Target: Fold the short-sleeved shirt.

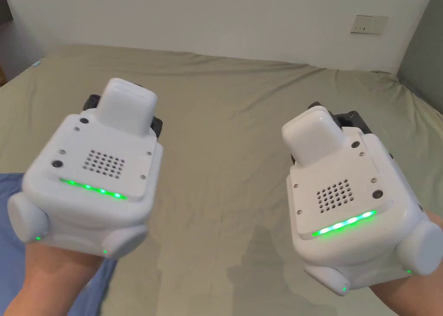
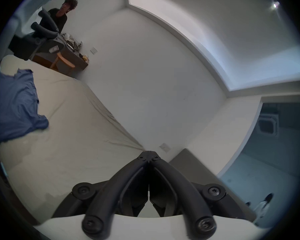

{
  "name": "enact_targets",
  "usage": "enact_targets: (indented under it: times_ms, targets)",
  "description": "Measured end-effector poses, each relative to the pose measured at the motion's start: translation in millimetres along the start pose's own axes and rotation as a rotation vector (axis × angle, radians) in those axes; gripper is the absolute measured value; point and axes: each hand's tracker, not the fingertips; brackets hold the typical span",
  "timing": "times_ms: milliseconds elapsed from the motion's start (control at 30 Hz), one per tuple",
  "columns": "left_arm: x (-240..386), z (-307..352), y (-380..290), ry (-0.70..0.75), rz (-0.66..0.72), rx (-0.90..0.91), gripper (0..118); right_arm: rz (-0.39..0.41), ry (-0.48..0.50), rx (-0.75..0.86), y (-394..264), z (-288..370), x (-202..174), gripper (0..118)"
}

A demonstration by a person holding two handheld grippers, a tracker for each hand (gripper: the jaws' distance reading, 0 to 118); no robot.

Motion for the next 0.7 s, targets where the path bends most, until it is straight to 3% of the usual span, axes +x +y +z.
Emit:
enact_targets:
  times_ms: [67,100,133,167,200,233,333,500,700]
  targets:
    - [-18,1,1,-0.128,0.247,-0.012,0,-0.208,0.145,-0.021,0,0,14,1]
    - [-21,3,3,-0.158,0.329,-0.018,0,-0.35,0.222,-0.042,-1,-2,24,1]
    - [-23,3,3,-0.165,0.394,-0.027,0,-0.551,0.306,-0.071,-4,-4,34,1]
    - [-24,3,3,-0.164,0.433,-0.032,0,-0.685,0.347,-0.088,-9,-6,40,1]
    - [-23,4,4,-0.153,0.439,-0.035,0,-0.754,0.353,-0.09,-11,-7,43,1]
    - [-20,5,5,-0.149,0.427,-0.033,0,-0.764,0.318,-0.083,-13,-6,43,1]
    - [-18,9,6,-0.128,0.39,-0.012,0,-0.674,0.242,-0.018,-6,3,36,1]
    - [-27,17,9,-0.028,0.292,0.001,0,-0.649,0.277,0.023,12,3,29,1]
    - [-67,44,6,0.162,0.224,0.002,0,-0.632,0.414,0.098,43,-4,0,1]
